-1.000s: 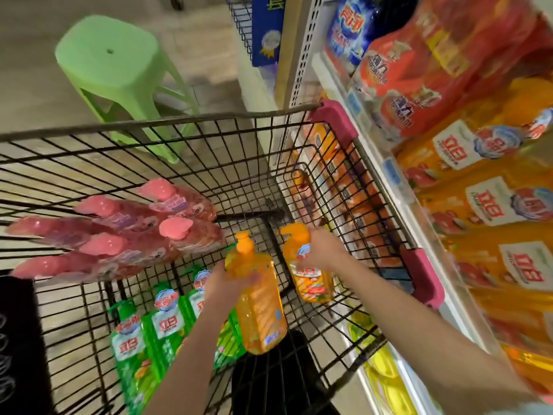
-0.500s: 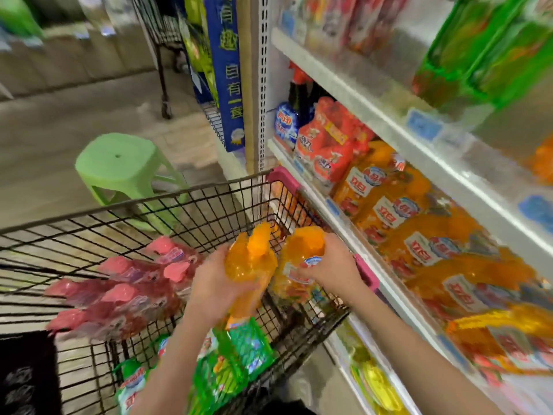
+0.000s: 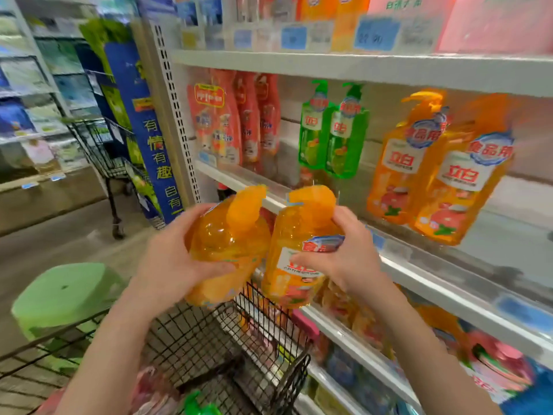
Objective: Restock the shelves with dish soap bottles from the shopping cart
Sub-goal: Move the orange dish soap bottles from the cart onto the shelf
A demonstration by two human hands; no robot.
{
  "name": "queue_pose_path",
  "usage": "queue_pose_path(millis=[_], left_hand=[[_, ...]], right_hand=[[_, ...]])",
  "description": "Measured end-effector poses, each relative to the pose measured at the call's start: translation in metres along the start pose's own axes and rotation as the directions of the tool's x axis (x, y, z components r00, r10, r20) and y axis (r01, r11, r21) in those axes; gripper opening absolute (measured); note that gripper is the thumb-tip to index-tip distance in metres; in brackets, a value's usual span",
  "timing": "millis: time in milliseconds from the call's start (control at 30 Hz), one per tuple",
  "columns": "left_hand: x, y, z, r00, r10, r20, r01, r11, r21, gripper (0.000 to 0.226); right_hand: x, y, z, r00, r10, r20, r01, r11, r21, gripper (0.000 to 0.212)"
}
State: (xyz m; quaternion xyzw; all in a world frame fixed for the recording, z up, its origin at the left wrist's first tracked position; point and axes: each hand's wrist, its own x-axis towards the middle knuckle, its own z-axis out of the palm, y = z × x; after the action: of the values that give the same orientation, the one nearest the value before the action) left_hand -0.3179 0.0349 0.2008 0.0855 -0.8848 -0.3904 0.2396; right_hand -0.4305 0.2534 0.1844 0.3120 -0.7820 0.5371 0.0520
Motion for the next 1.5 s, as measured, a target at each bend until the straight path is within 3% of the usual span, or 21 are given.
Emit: queue_pose_path(millis=[233, 433, 533, 667, 833, 1067, 1233, 1367, 1500], left_hand=[[0.051, 0.073, 0.009, 0.967, 0.246, 0.060, -0.230, 0.953, -0.199, 0.083], [0.082, 0.098, 0.038, 0.897, 0.439, 0.051, -0.405, 0.863, -0.303, 0.087], [0.097, 0.110, 0.051, 0.873, 0.482, 0.072, -0.426, 0.825, -0.371, 0.087], [0.114, 0.124, 0.070, 0.840, 0.532, 0.107, -0.427, 0.769, -0.475, 0.085], [0.133, 0.125, 0.095, 0.797, 0.579, 0.172, -0.426, 0.741, -0.519, 0.077], [0.158, 0.115, 0.127, 0.767, 0.569, 0.297, -0.363, 0.766, -0.531, 0.081], [0.171, 0.099, 0.151, 0.760, 0.507, 0.406, -0.255, 0.808, -0.531, 0.080], [0.180, 0.095, 0.161, 0.768, 0.445, 0.460, -0.137, 0.816, -0.562, 0.077], [0.193, 0.096, 0.163, 0.712, 0.462, 0.529, -0.071, 0.797, -0.599, 0.068]], right_hand=[[-0.004, -0.041, -0.076, 0.979, -0.122, -0.162, 0.125, 0.992, 0.008, 0.059], [-0.013, -0.052, -0.113, 0.915, -0.263, -0.307, 0.258, 0.964, -0.058, 0.059], [-0.016, -0.054, -0.127, 0.865, -0.352, -0.357, 0.301, 0.934, -0.191, 0.056], [-0.014, -0.048, -0.142, 0.816, -0.403, -0.414, 0.245, 0.890, -0.384, 0.060], [-0.015, -0.031, -0.148, 0.827, -0.323, -0.459, 0.120, 0.901, -0.418, 0.059], [-0.016, -0.011, -0.144, 0.841, -0.200, -0.503, -0.027, 0.913, -0.407, 0.068], [-0.013, 0.004, -0.144, 0.835, -0.053, -0.547, -0.176, 0.917, -0.358, 0.068], [-0.005, 0.013, -0.147, 0.851, -0.018, -0.525, -0.187, 0.924, -0.335, 0.046], [0.008, 0.016, -0.152, 0.852, 0.112, -0.511, -0.238, 0.953, -0.188, 0.051]])
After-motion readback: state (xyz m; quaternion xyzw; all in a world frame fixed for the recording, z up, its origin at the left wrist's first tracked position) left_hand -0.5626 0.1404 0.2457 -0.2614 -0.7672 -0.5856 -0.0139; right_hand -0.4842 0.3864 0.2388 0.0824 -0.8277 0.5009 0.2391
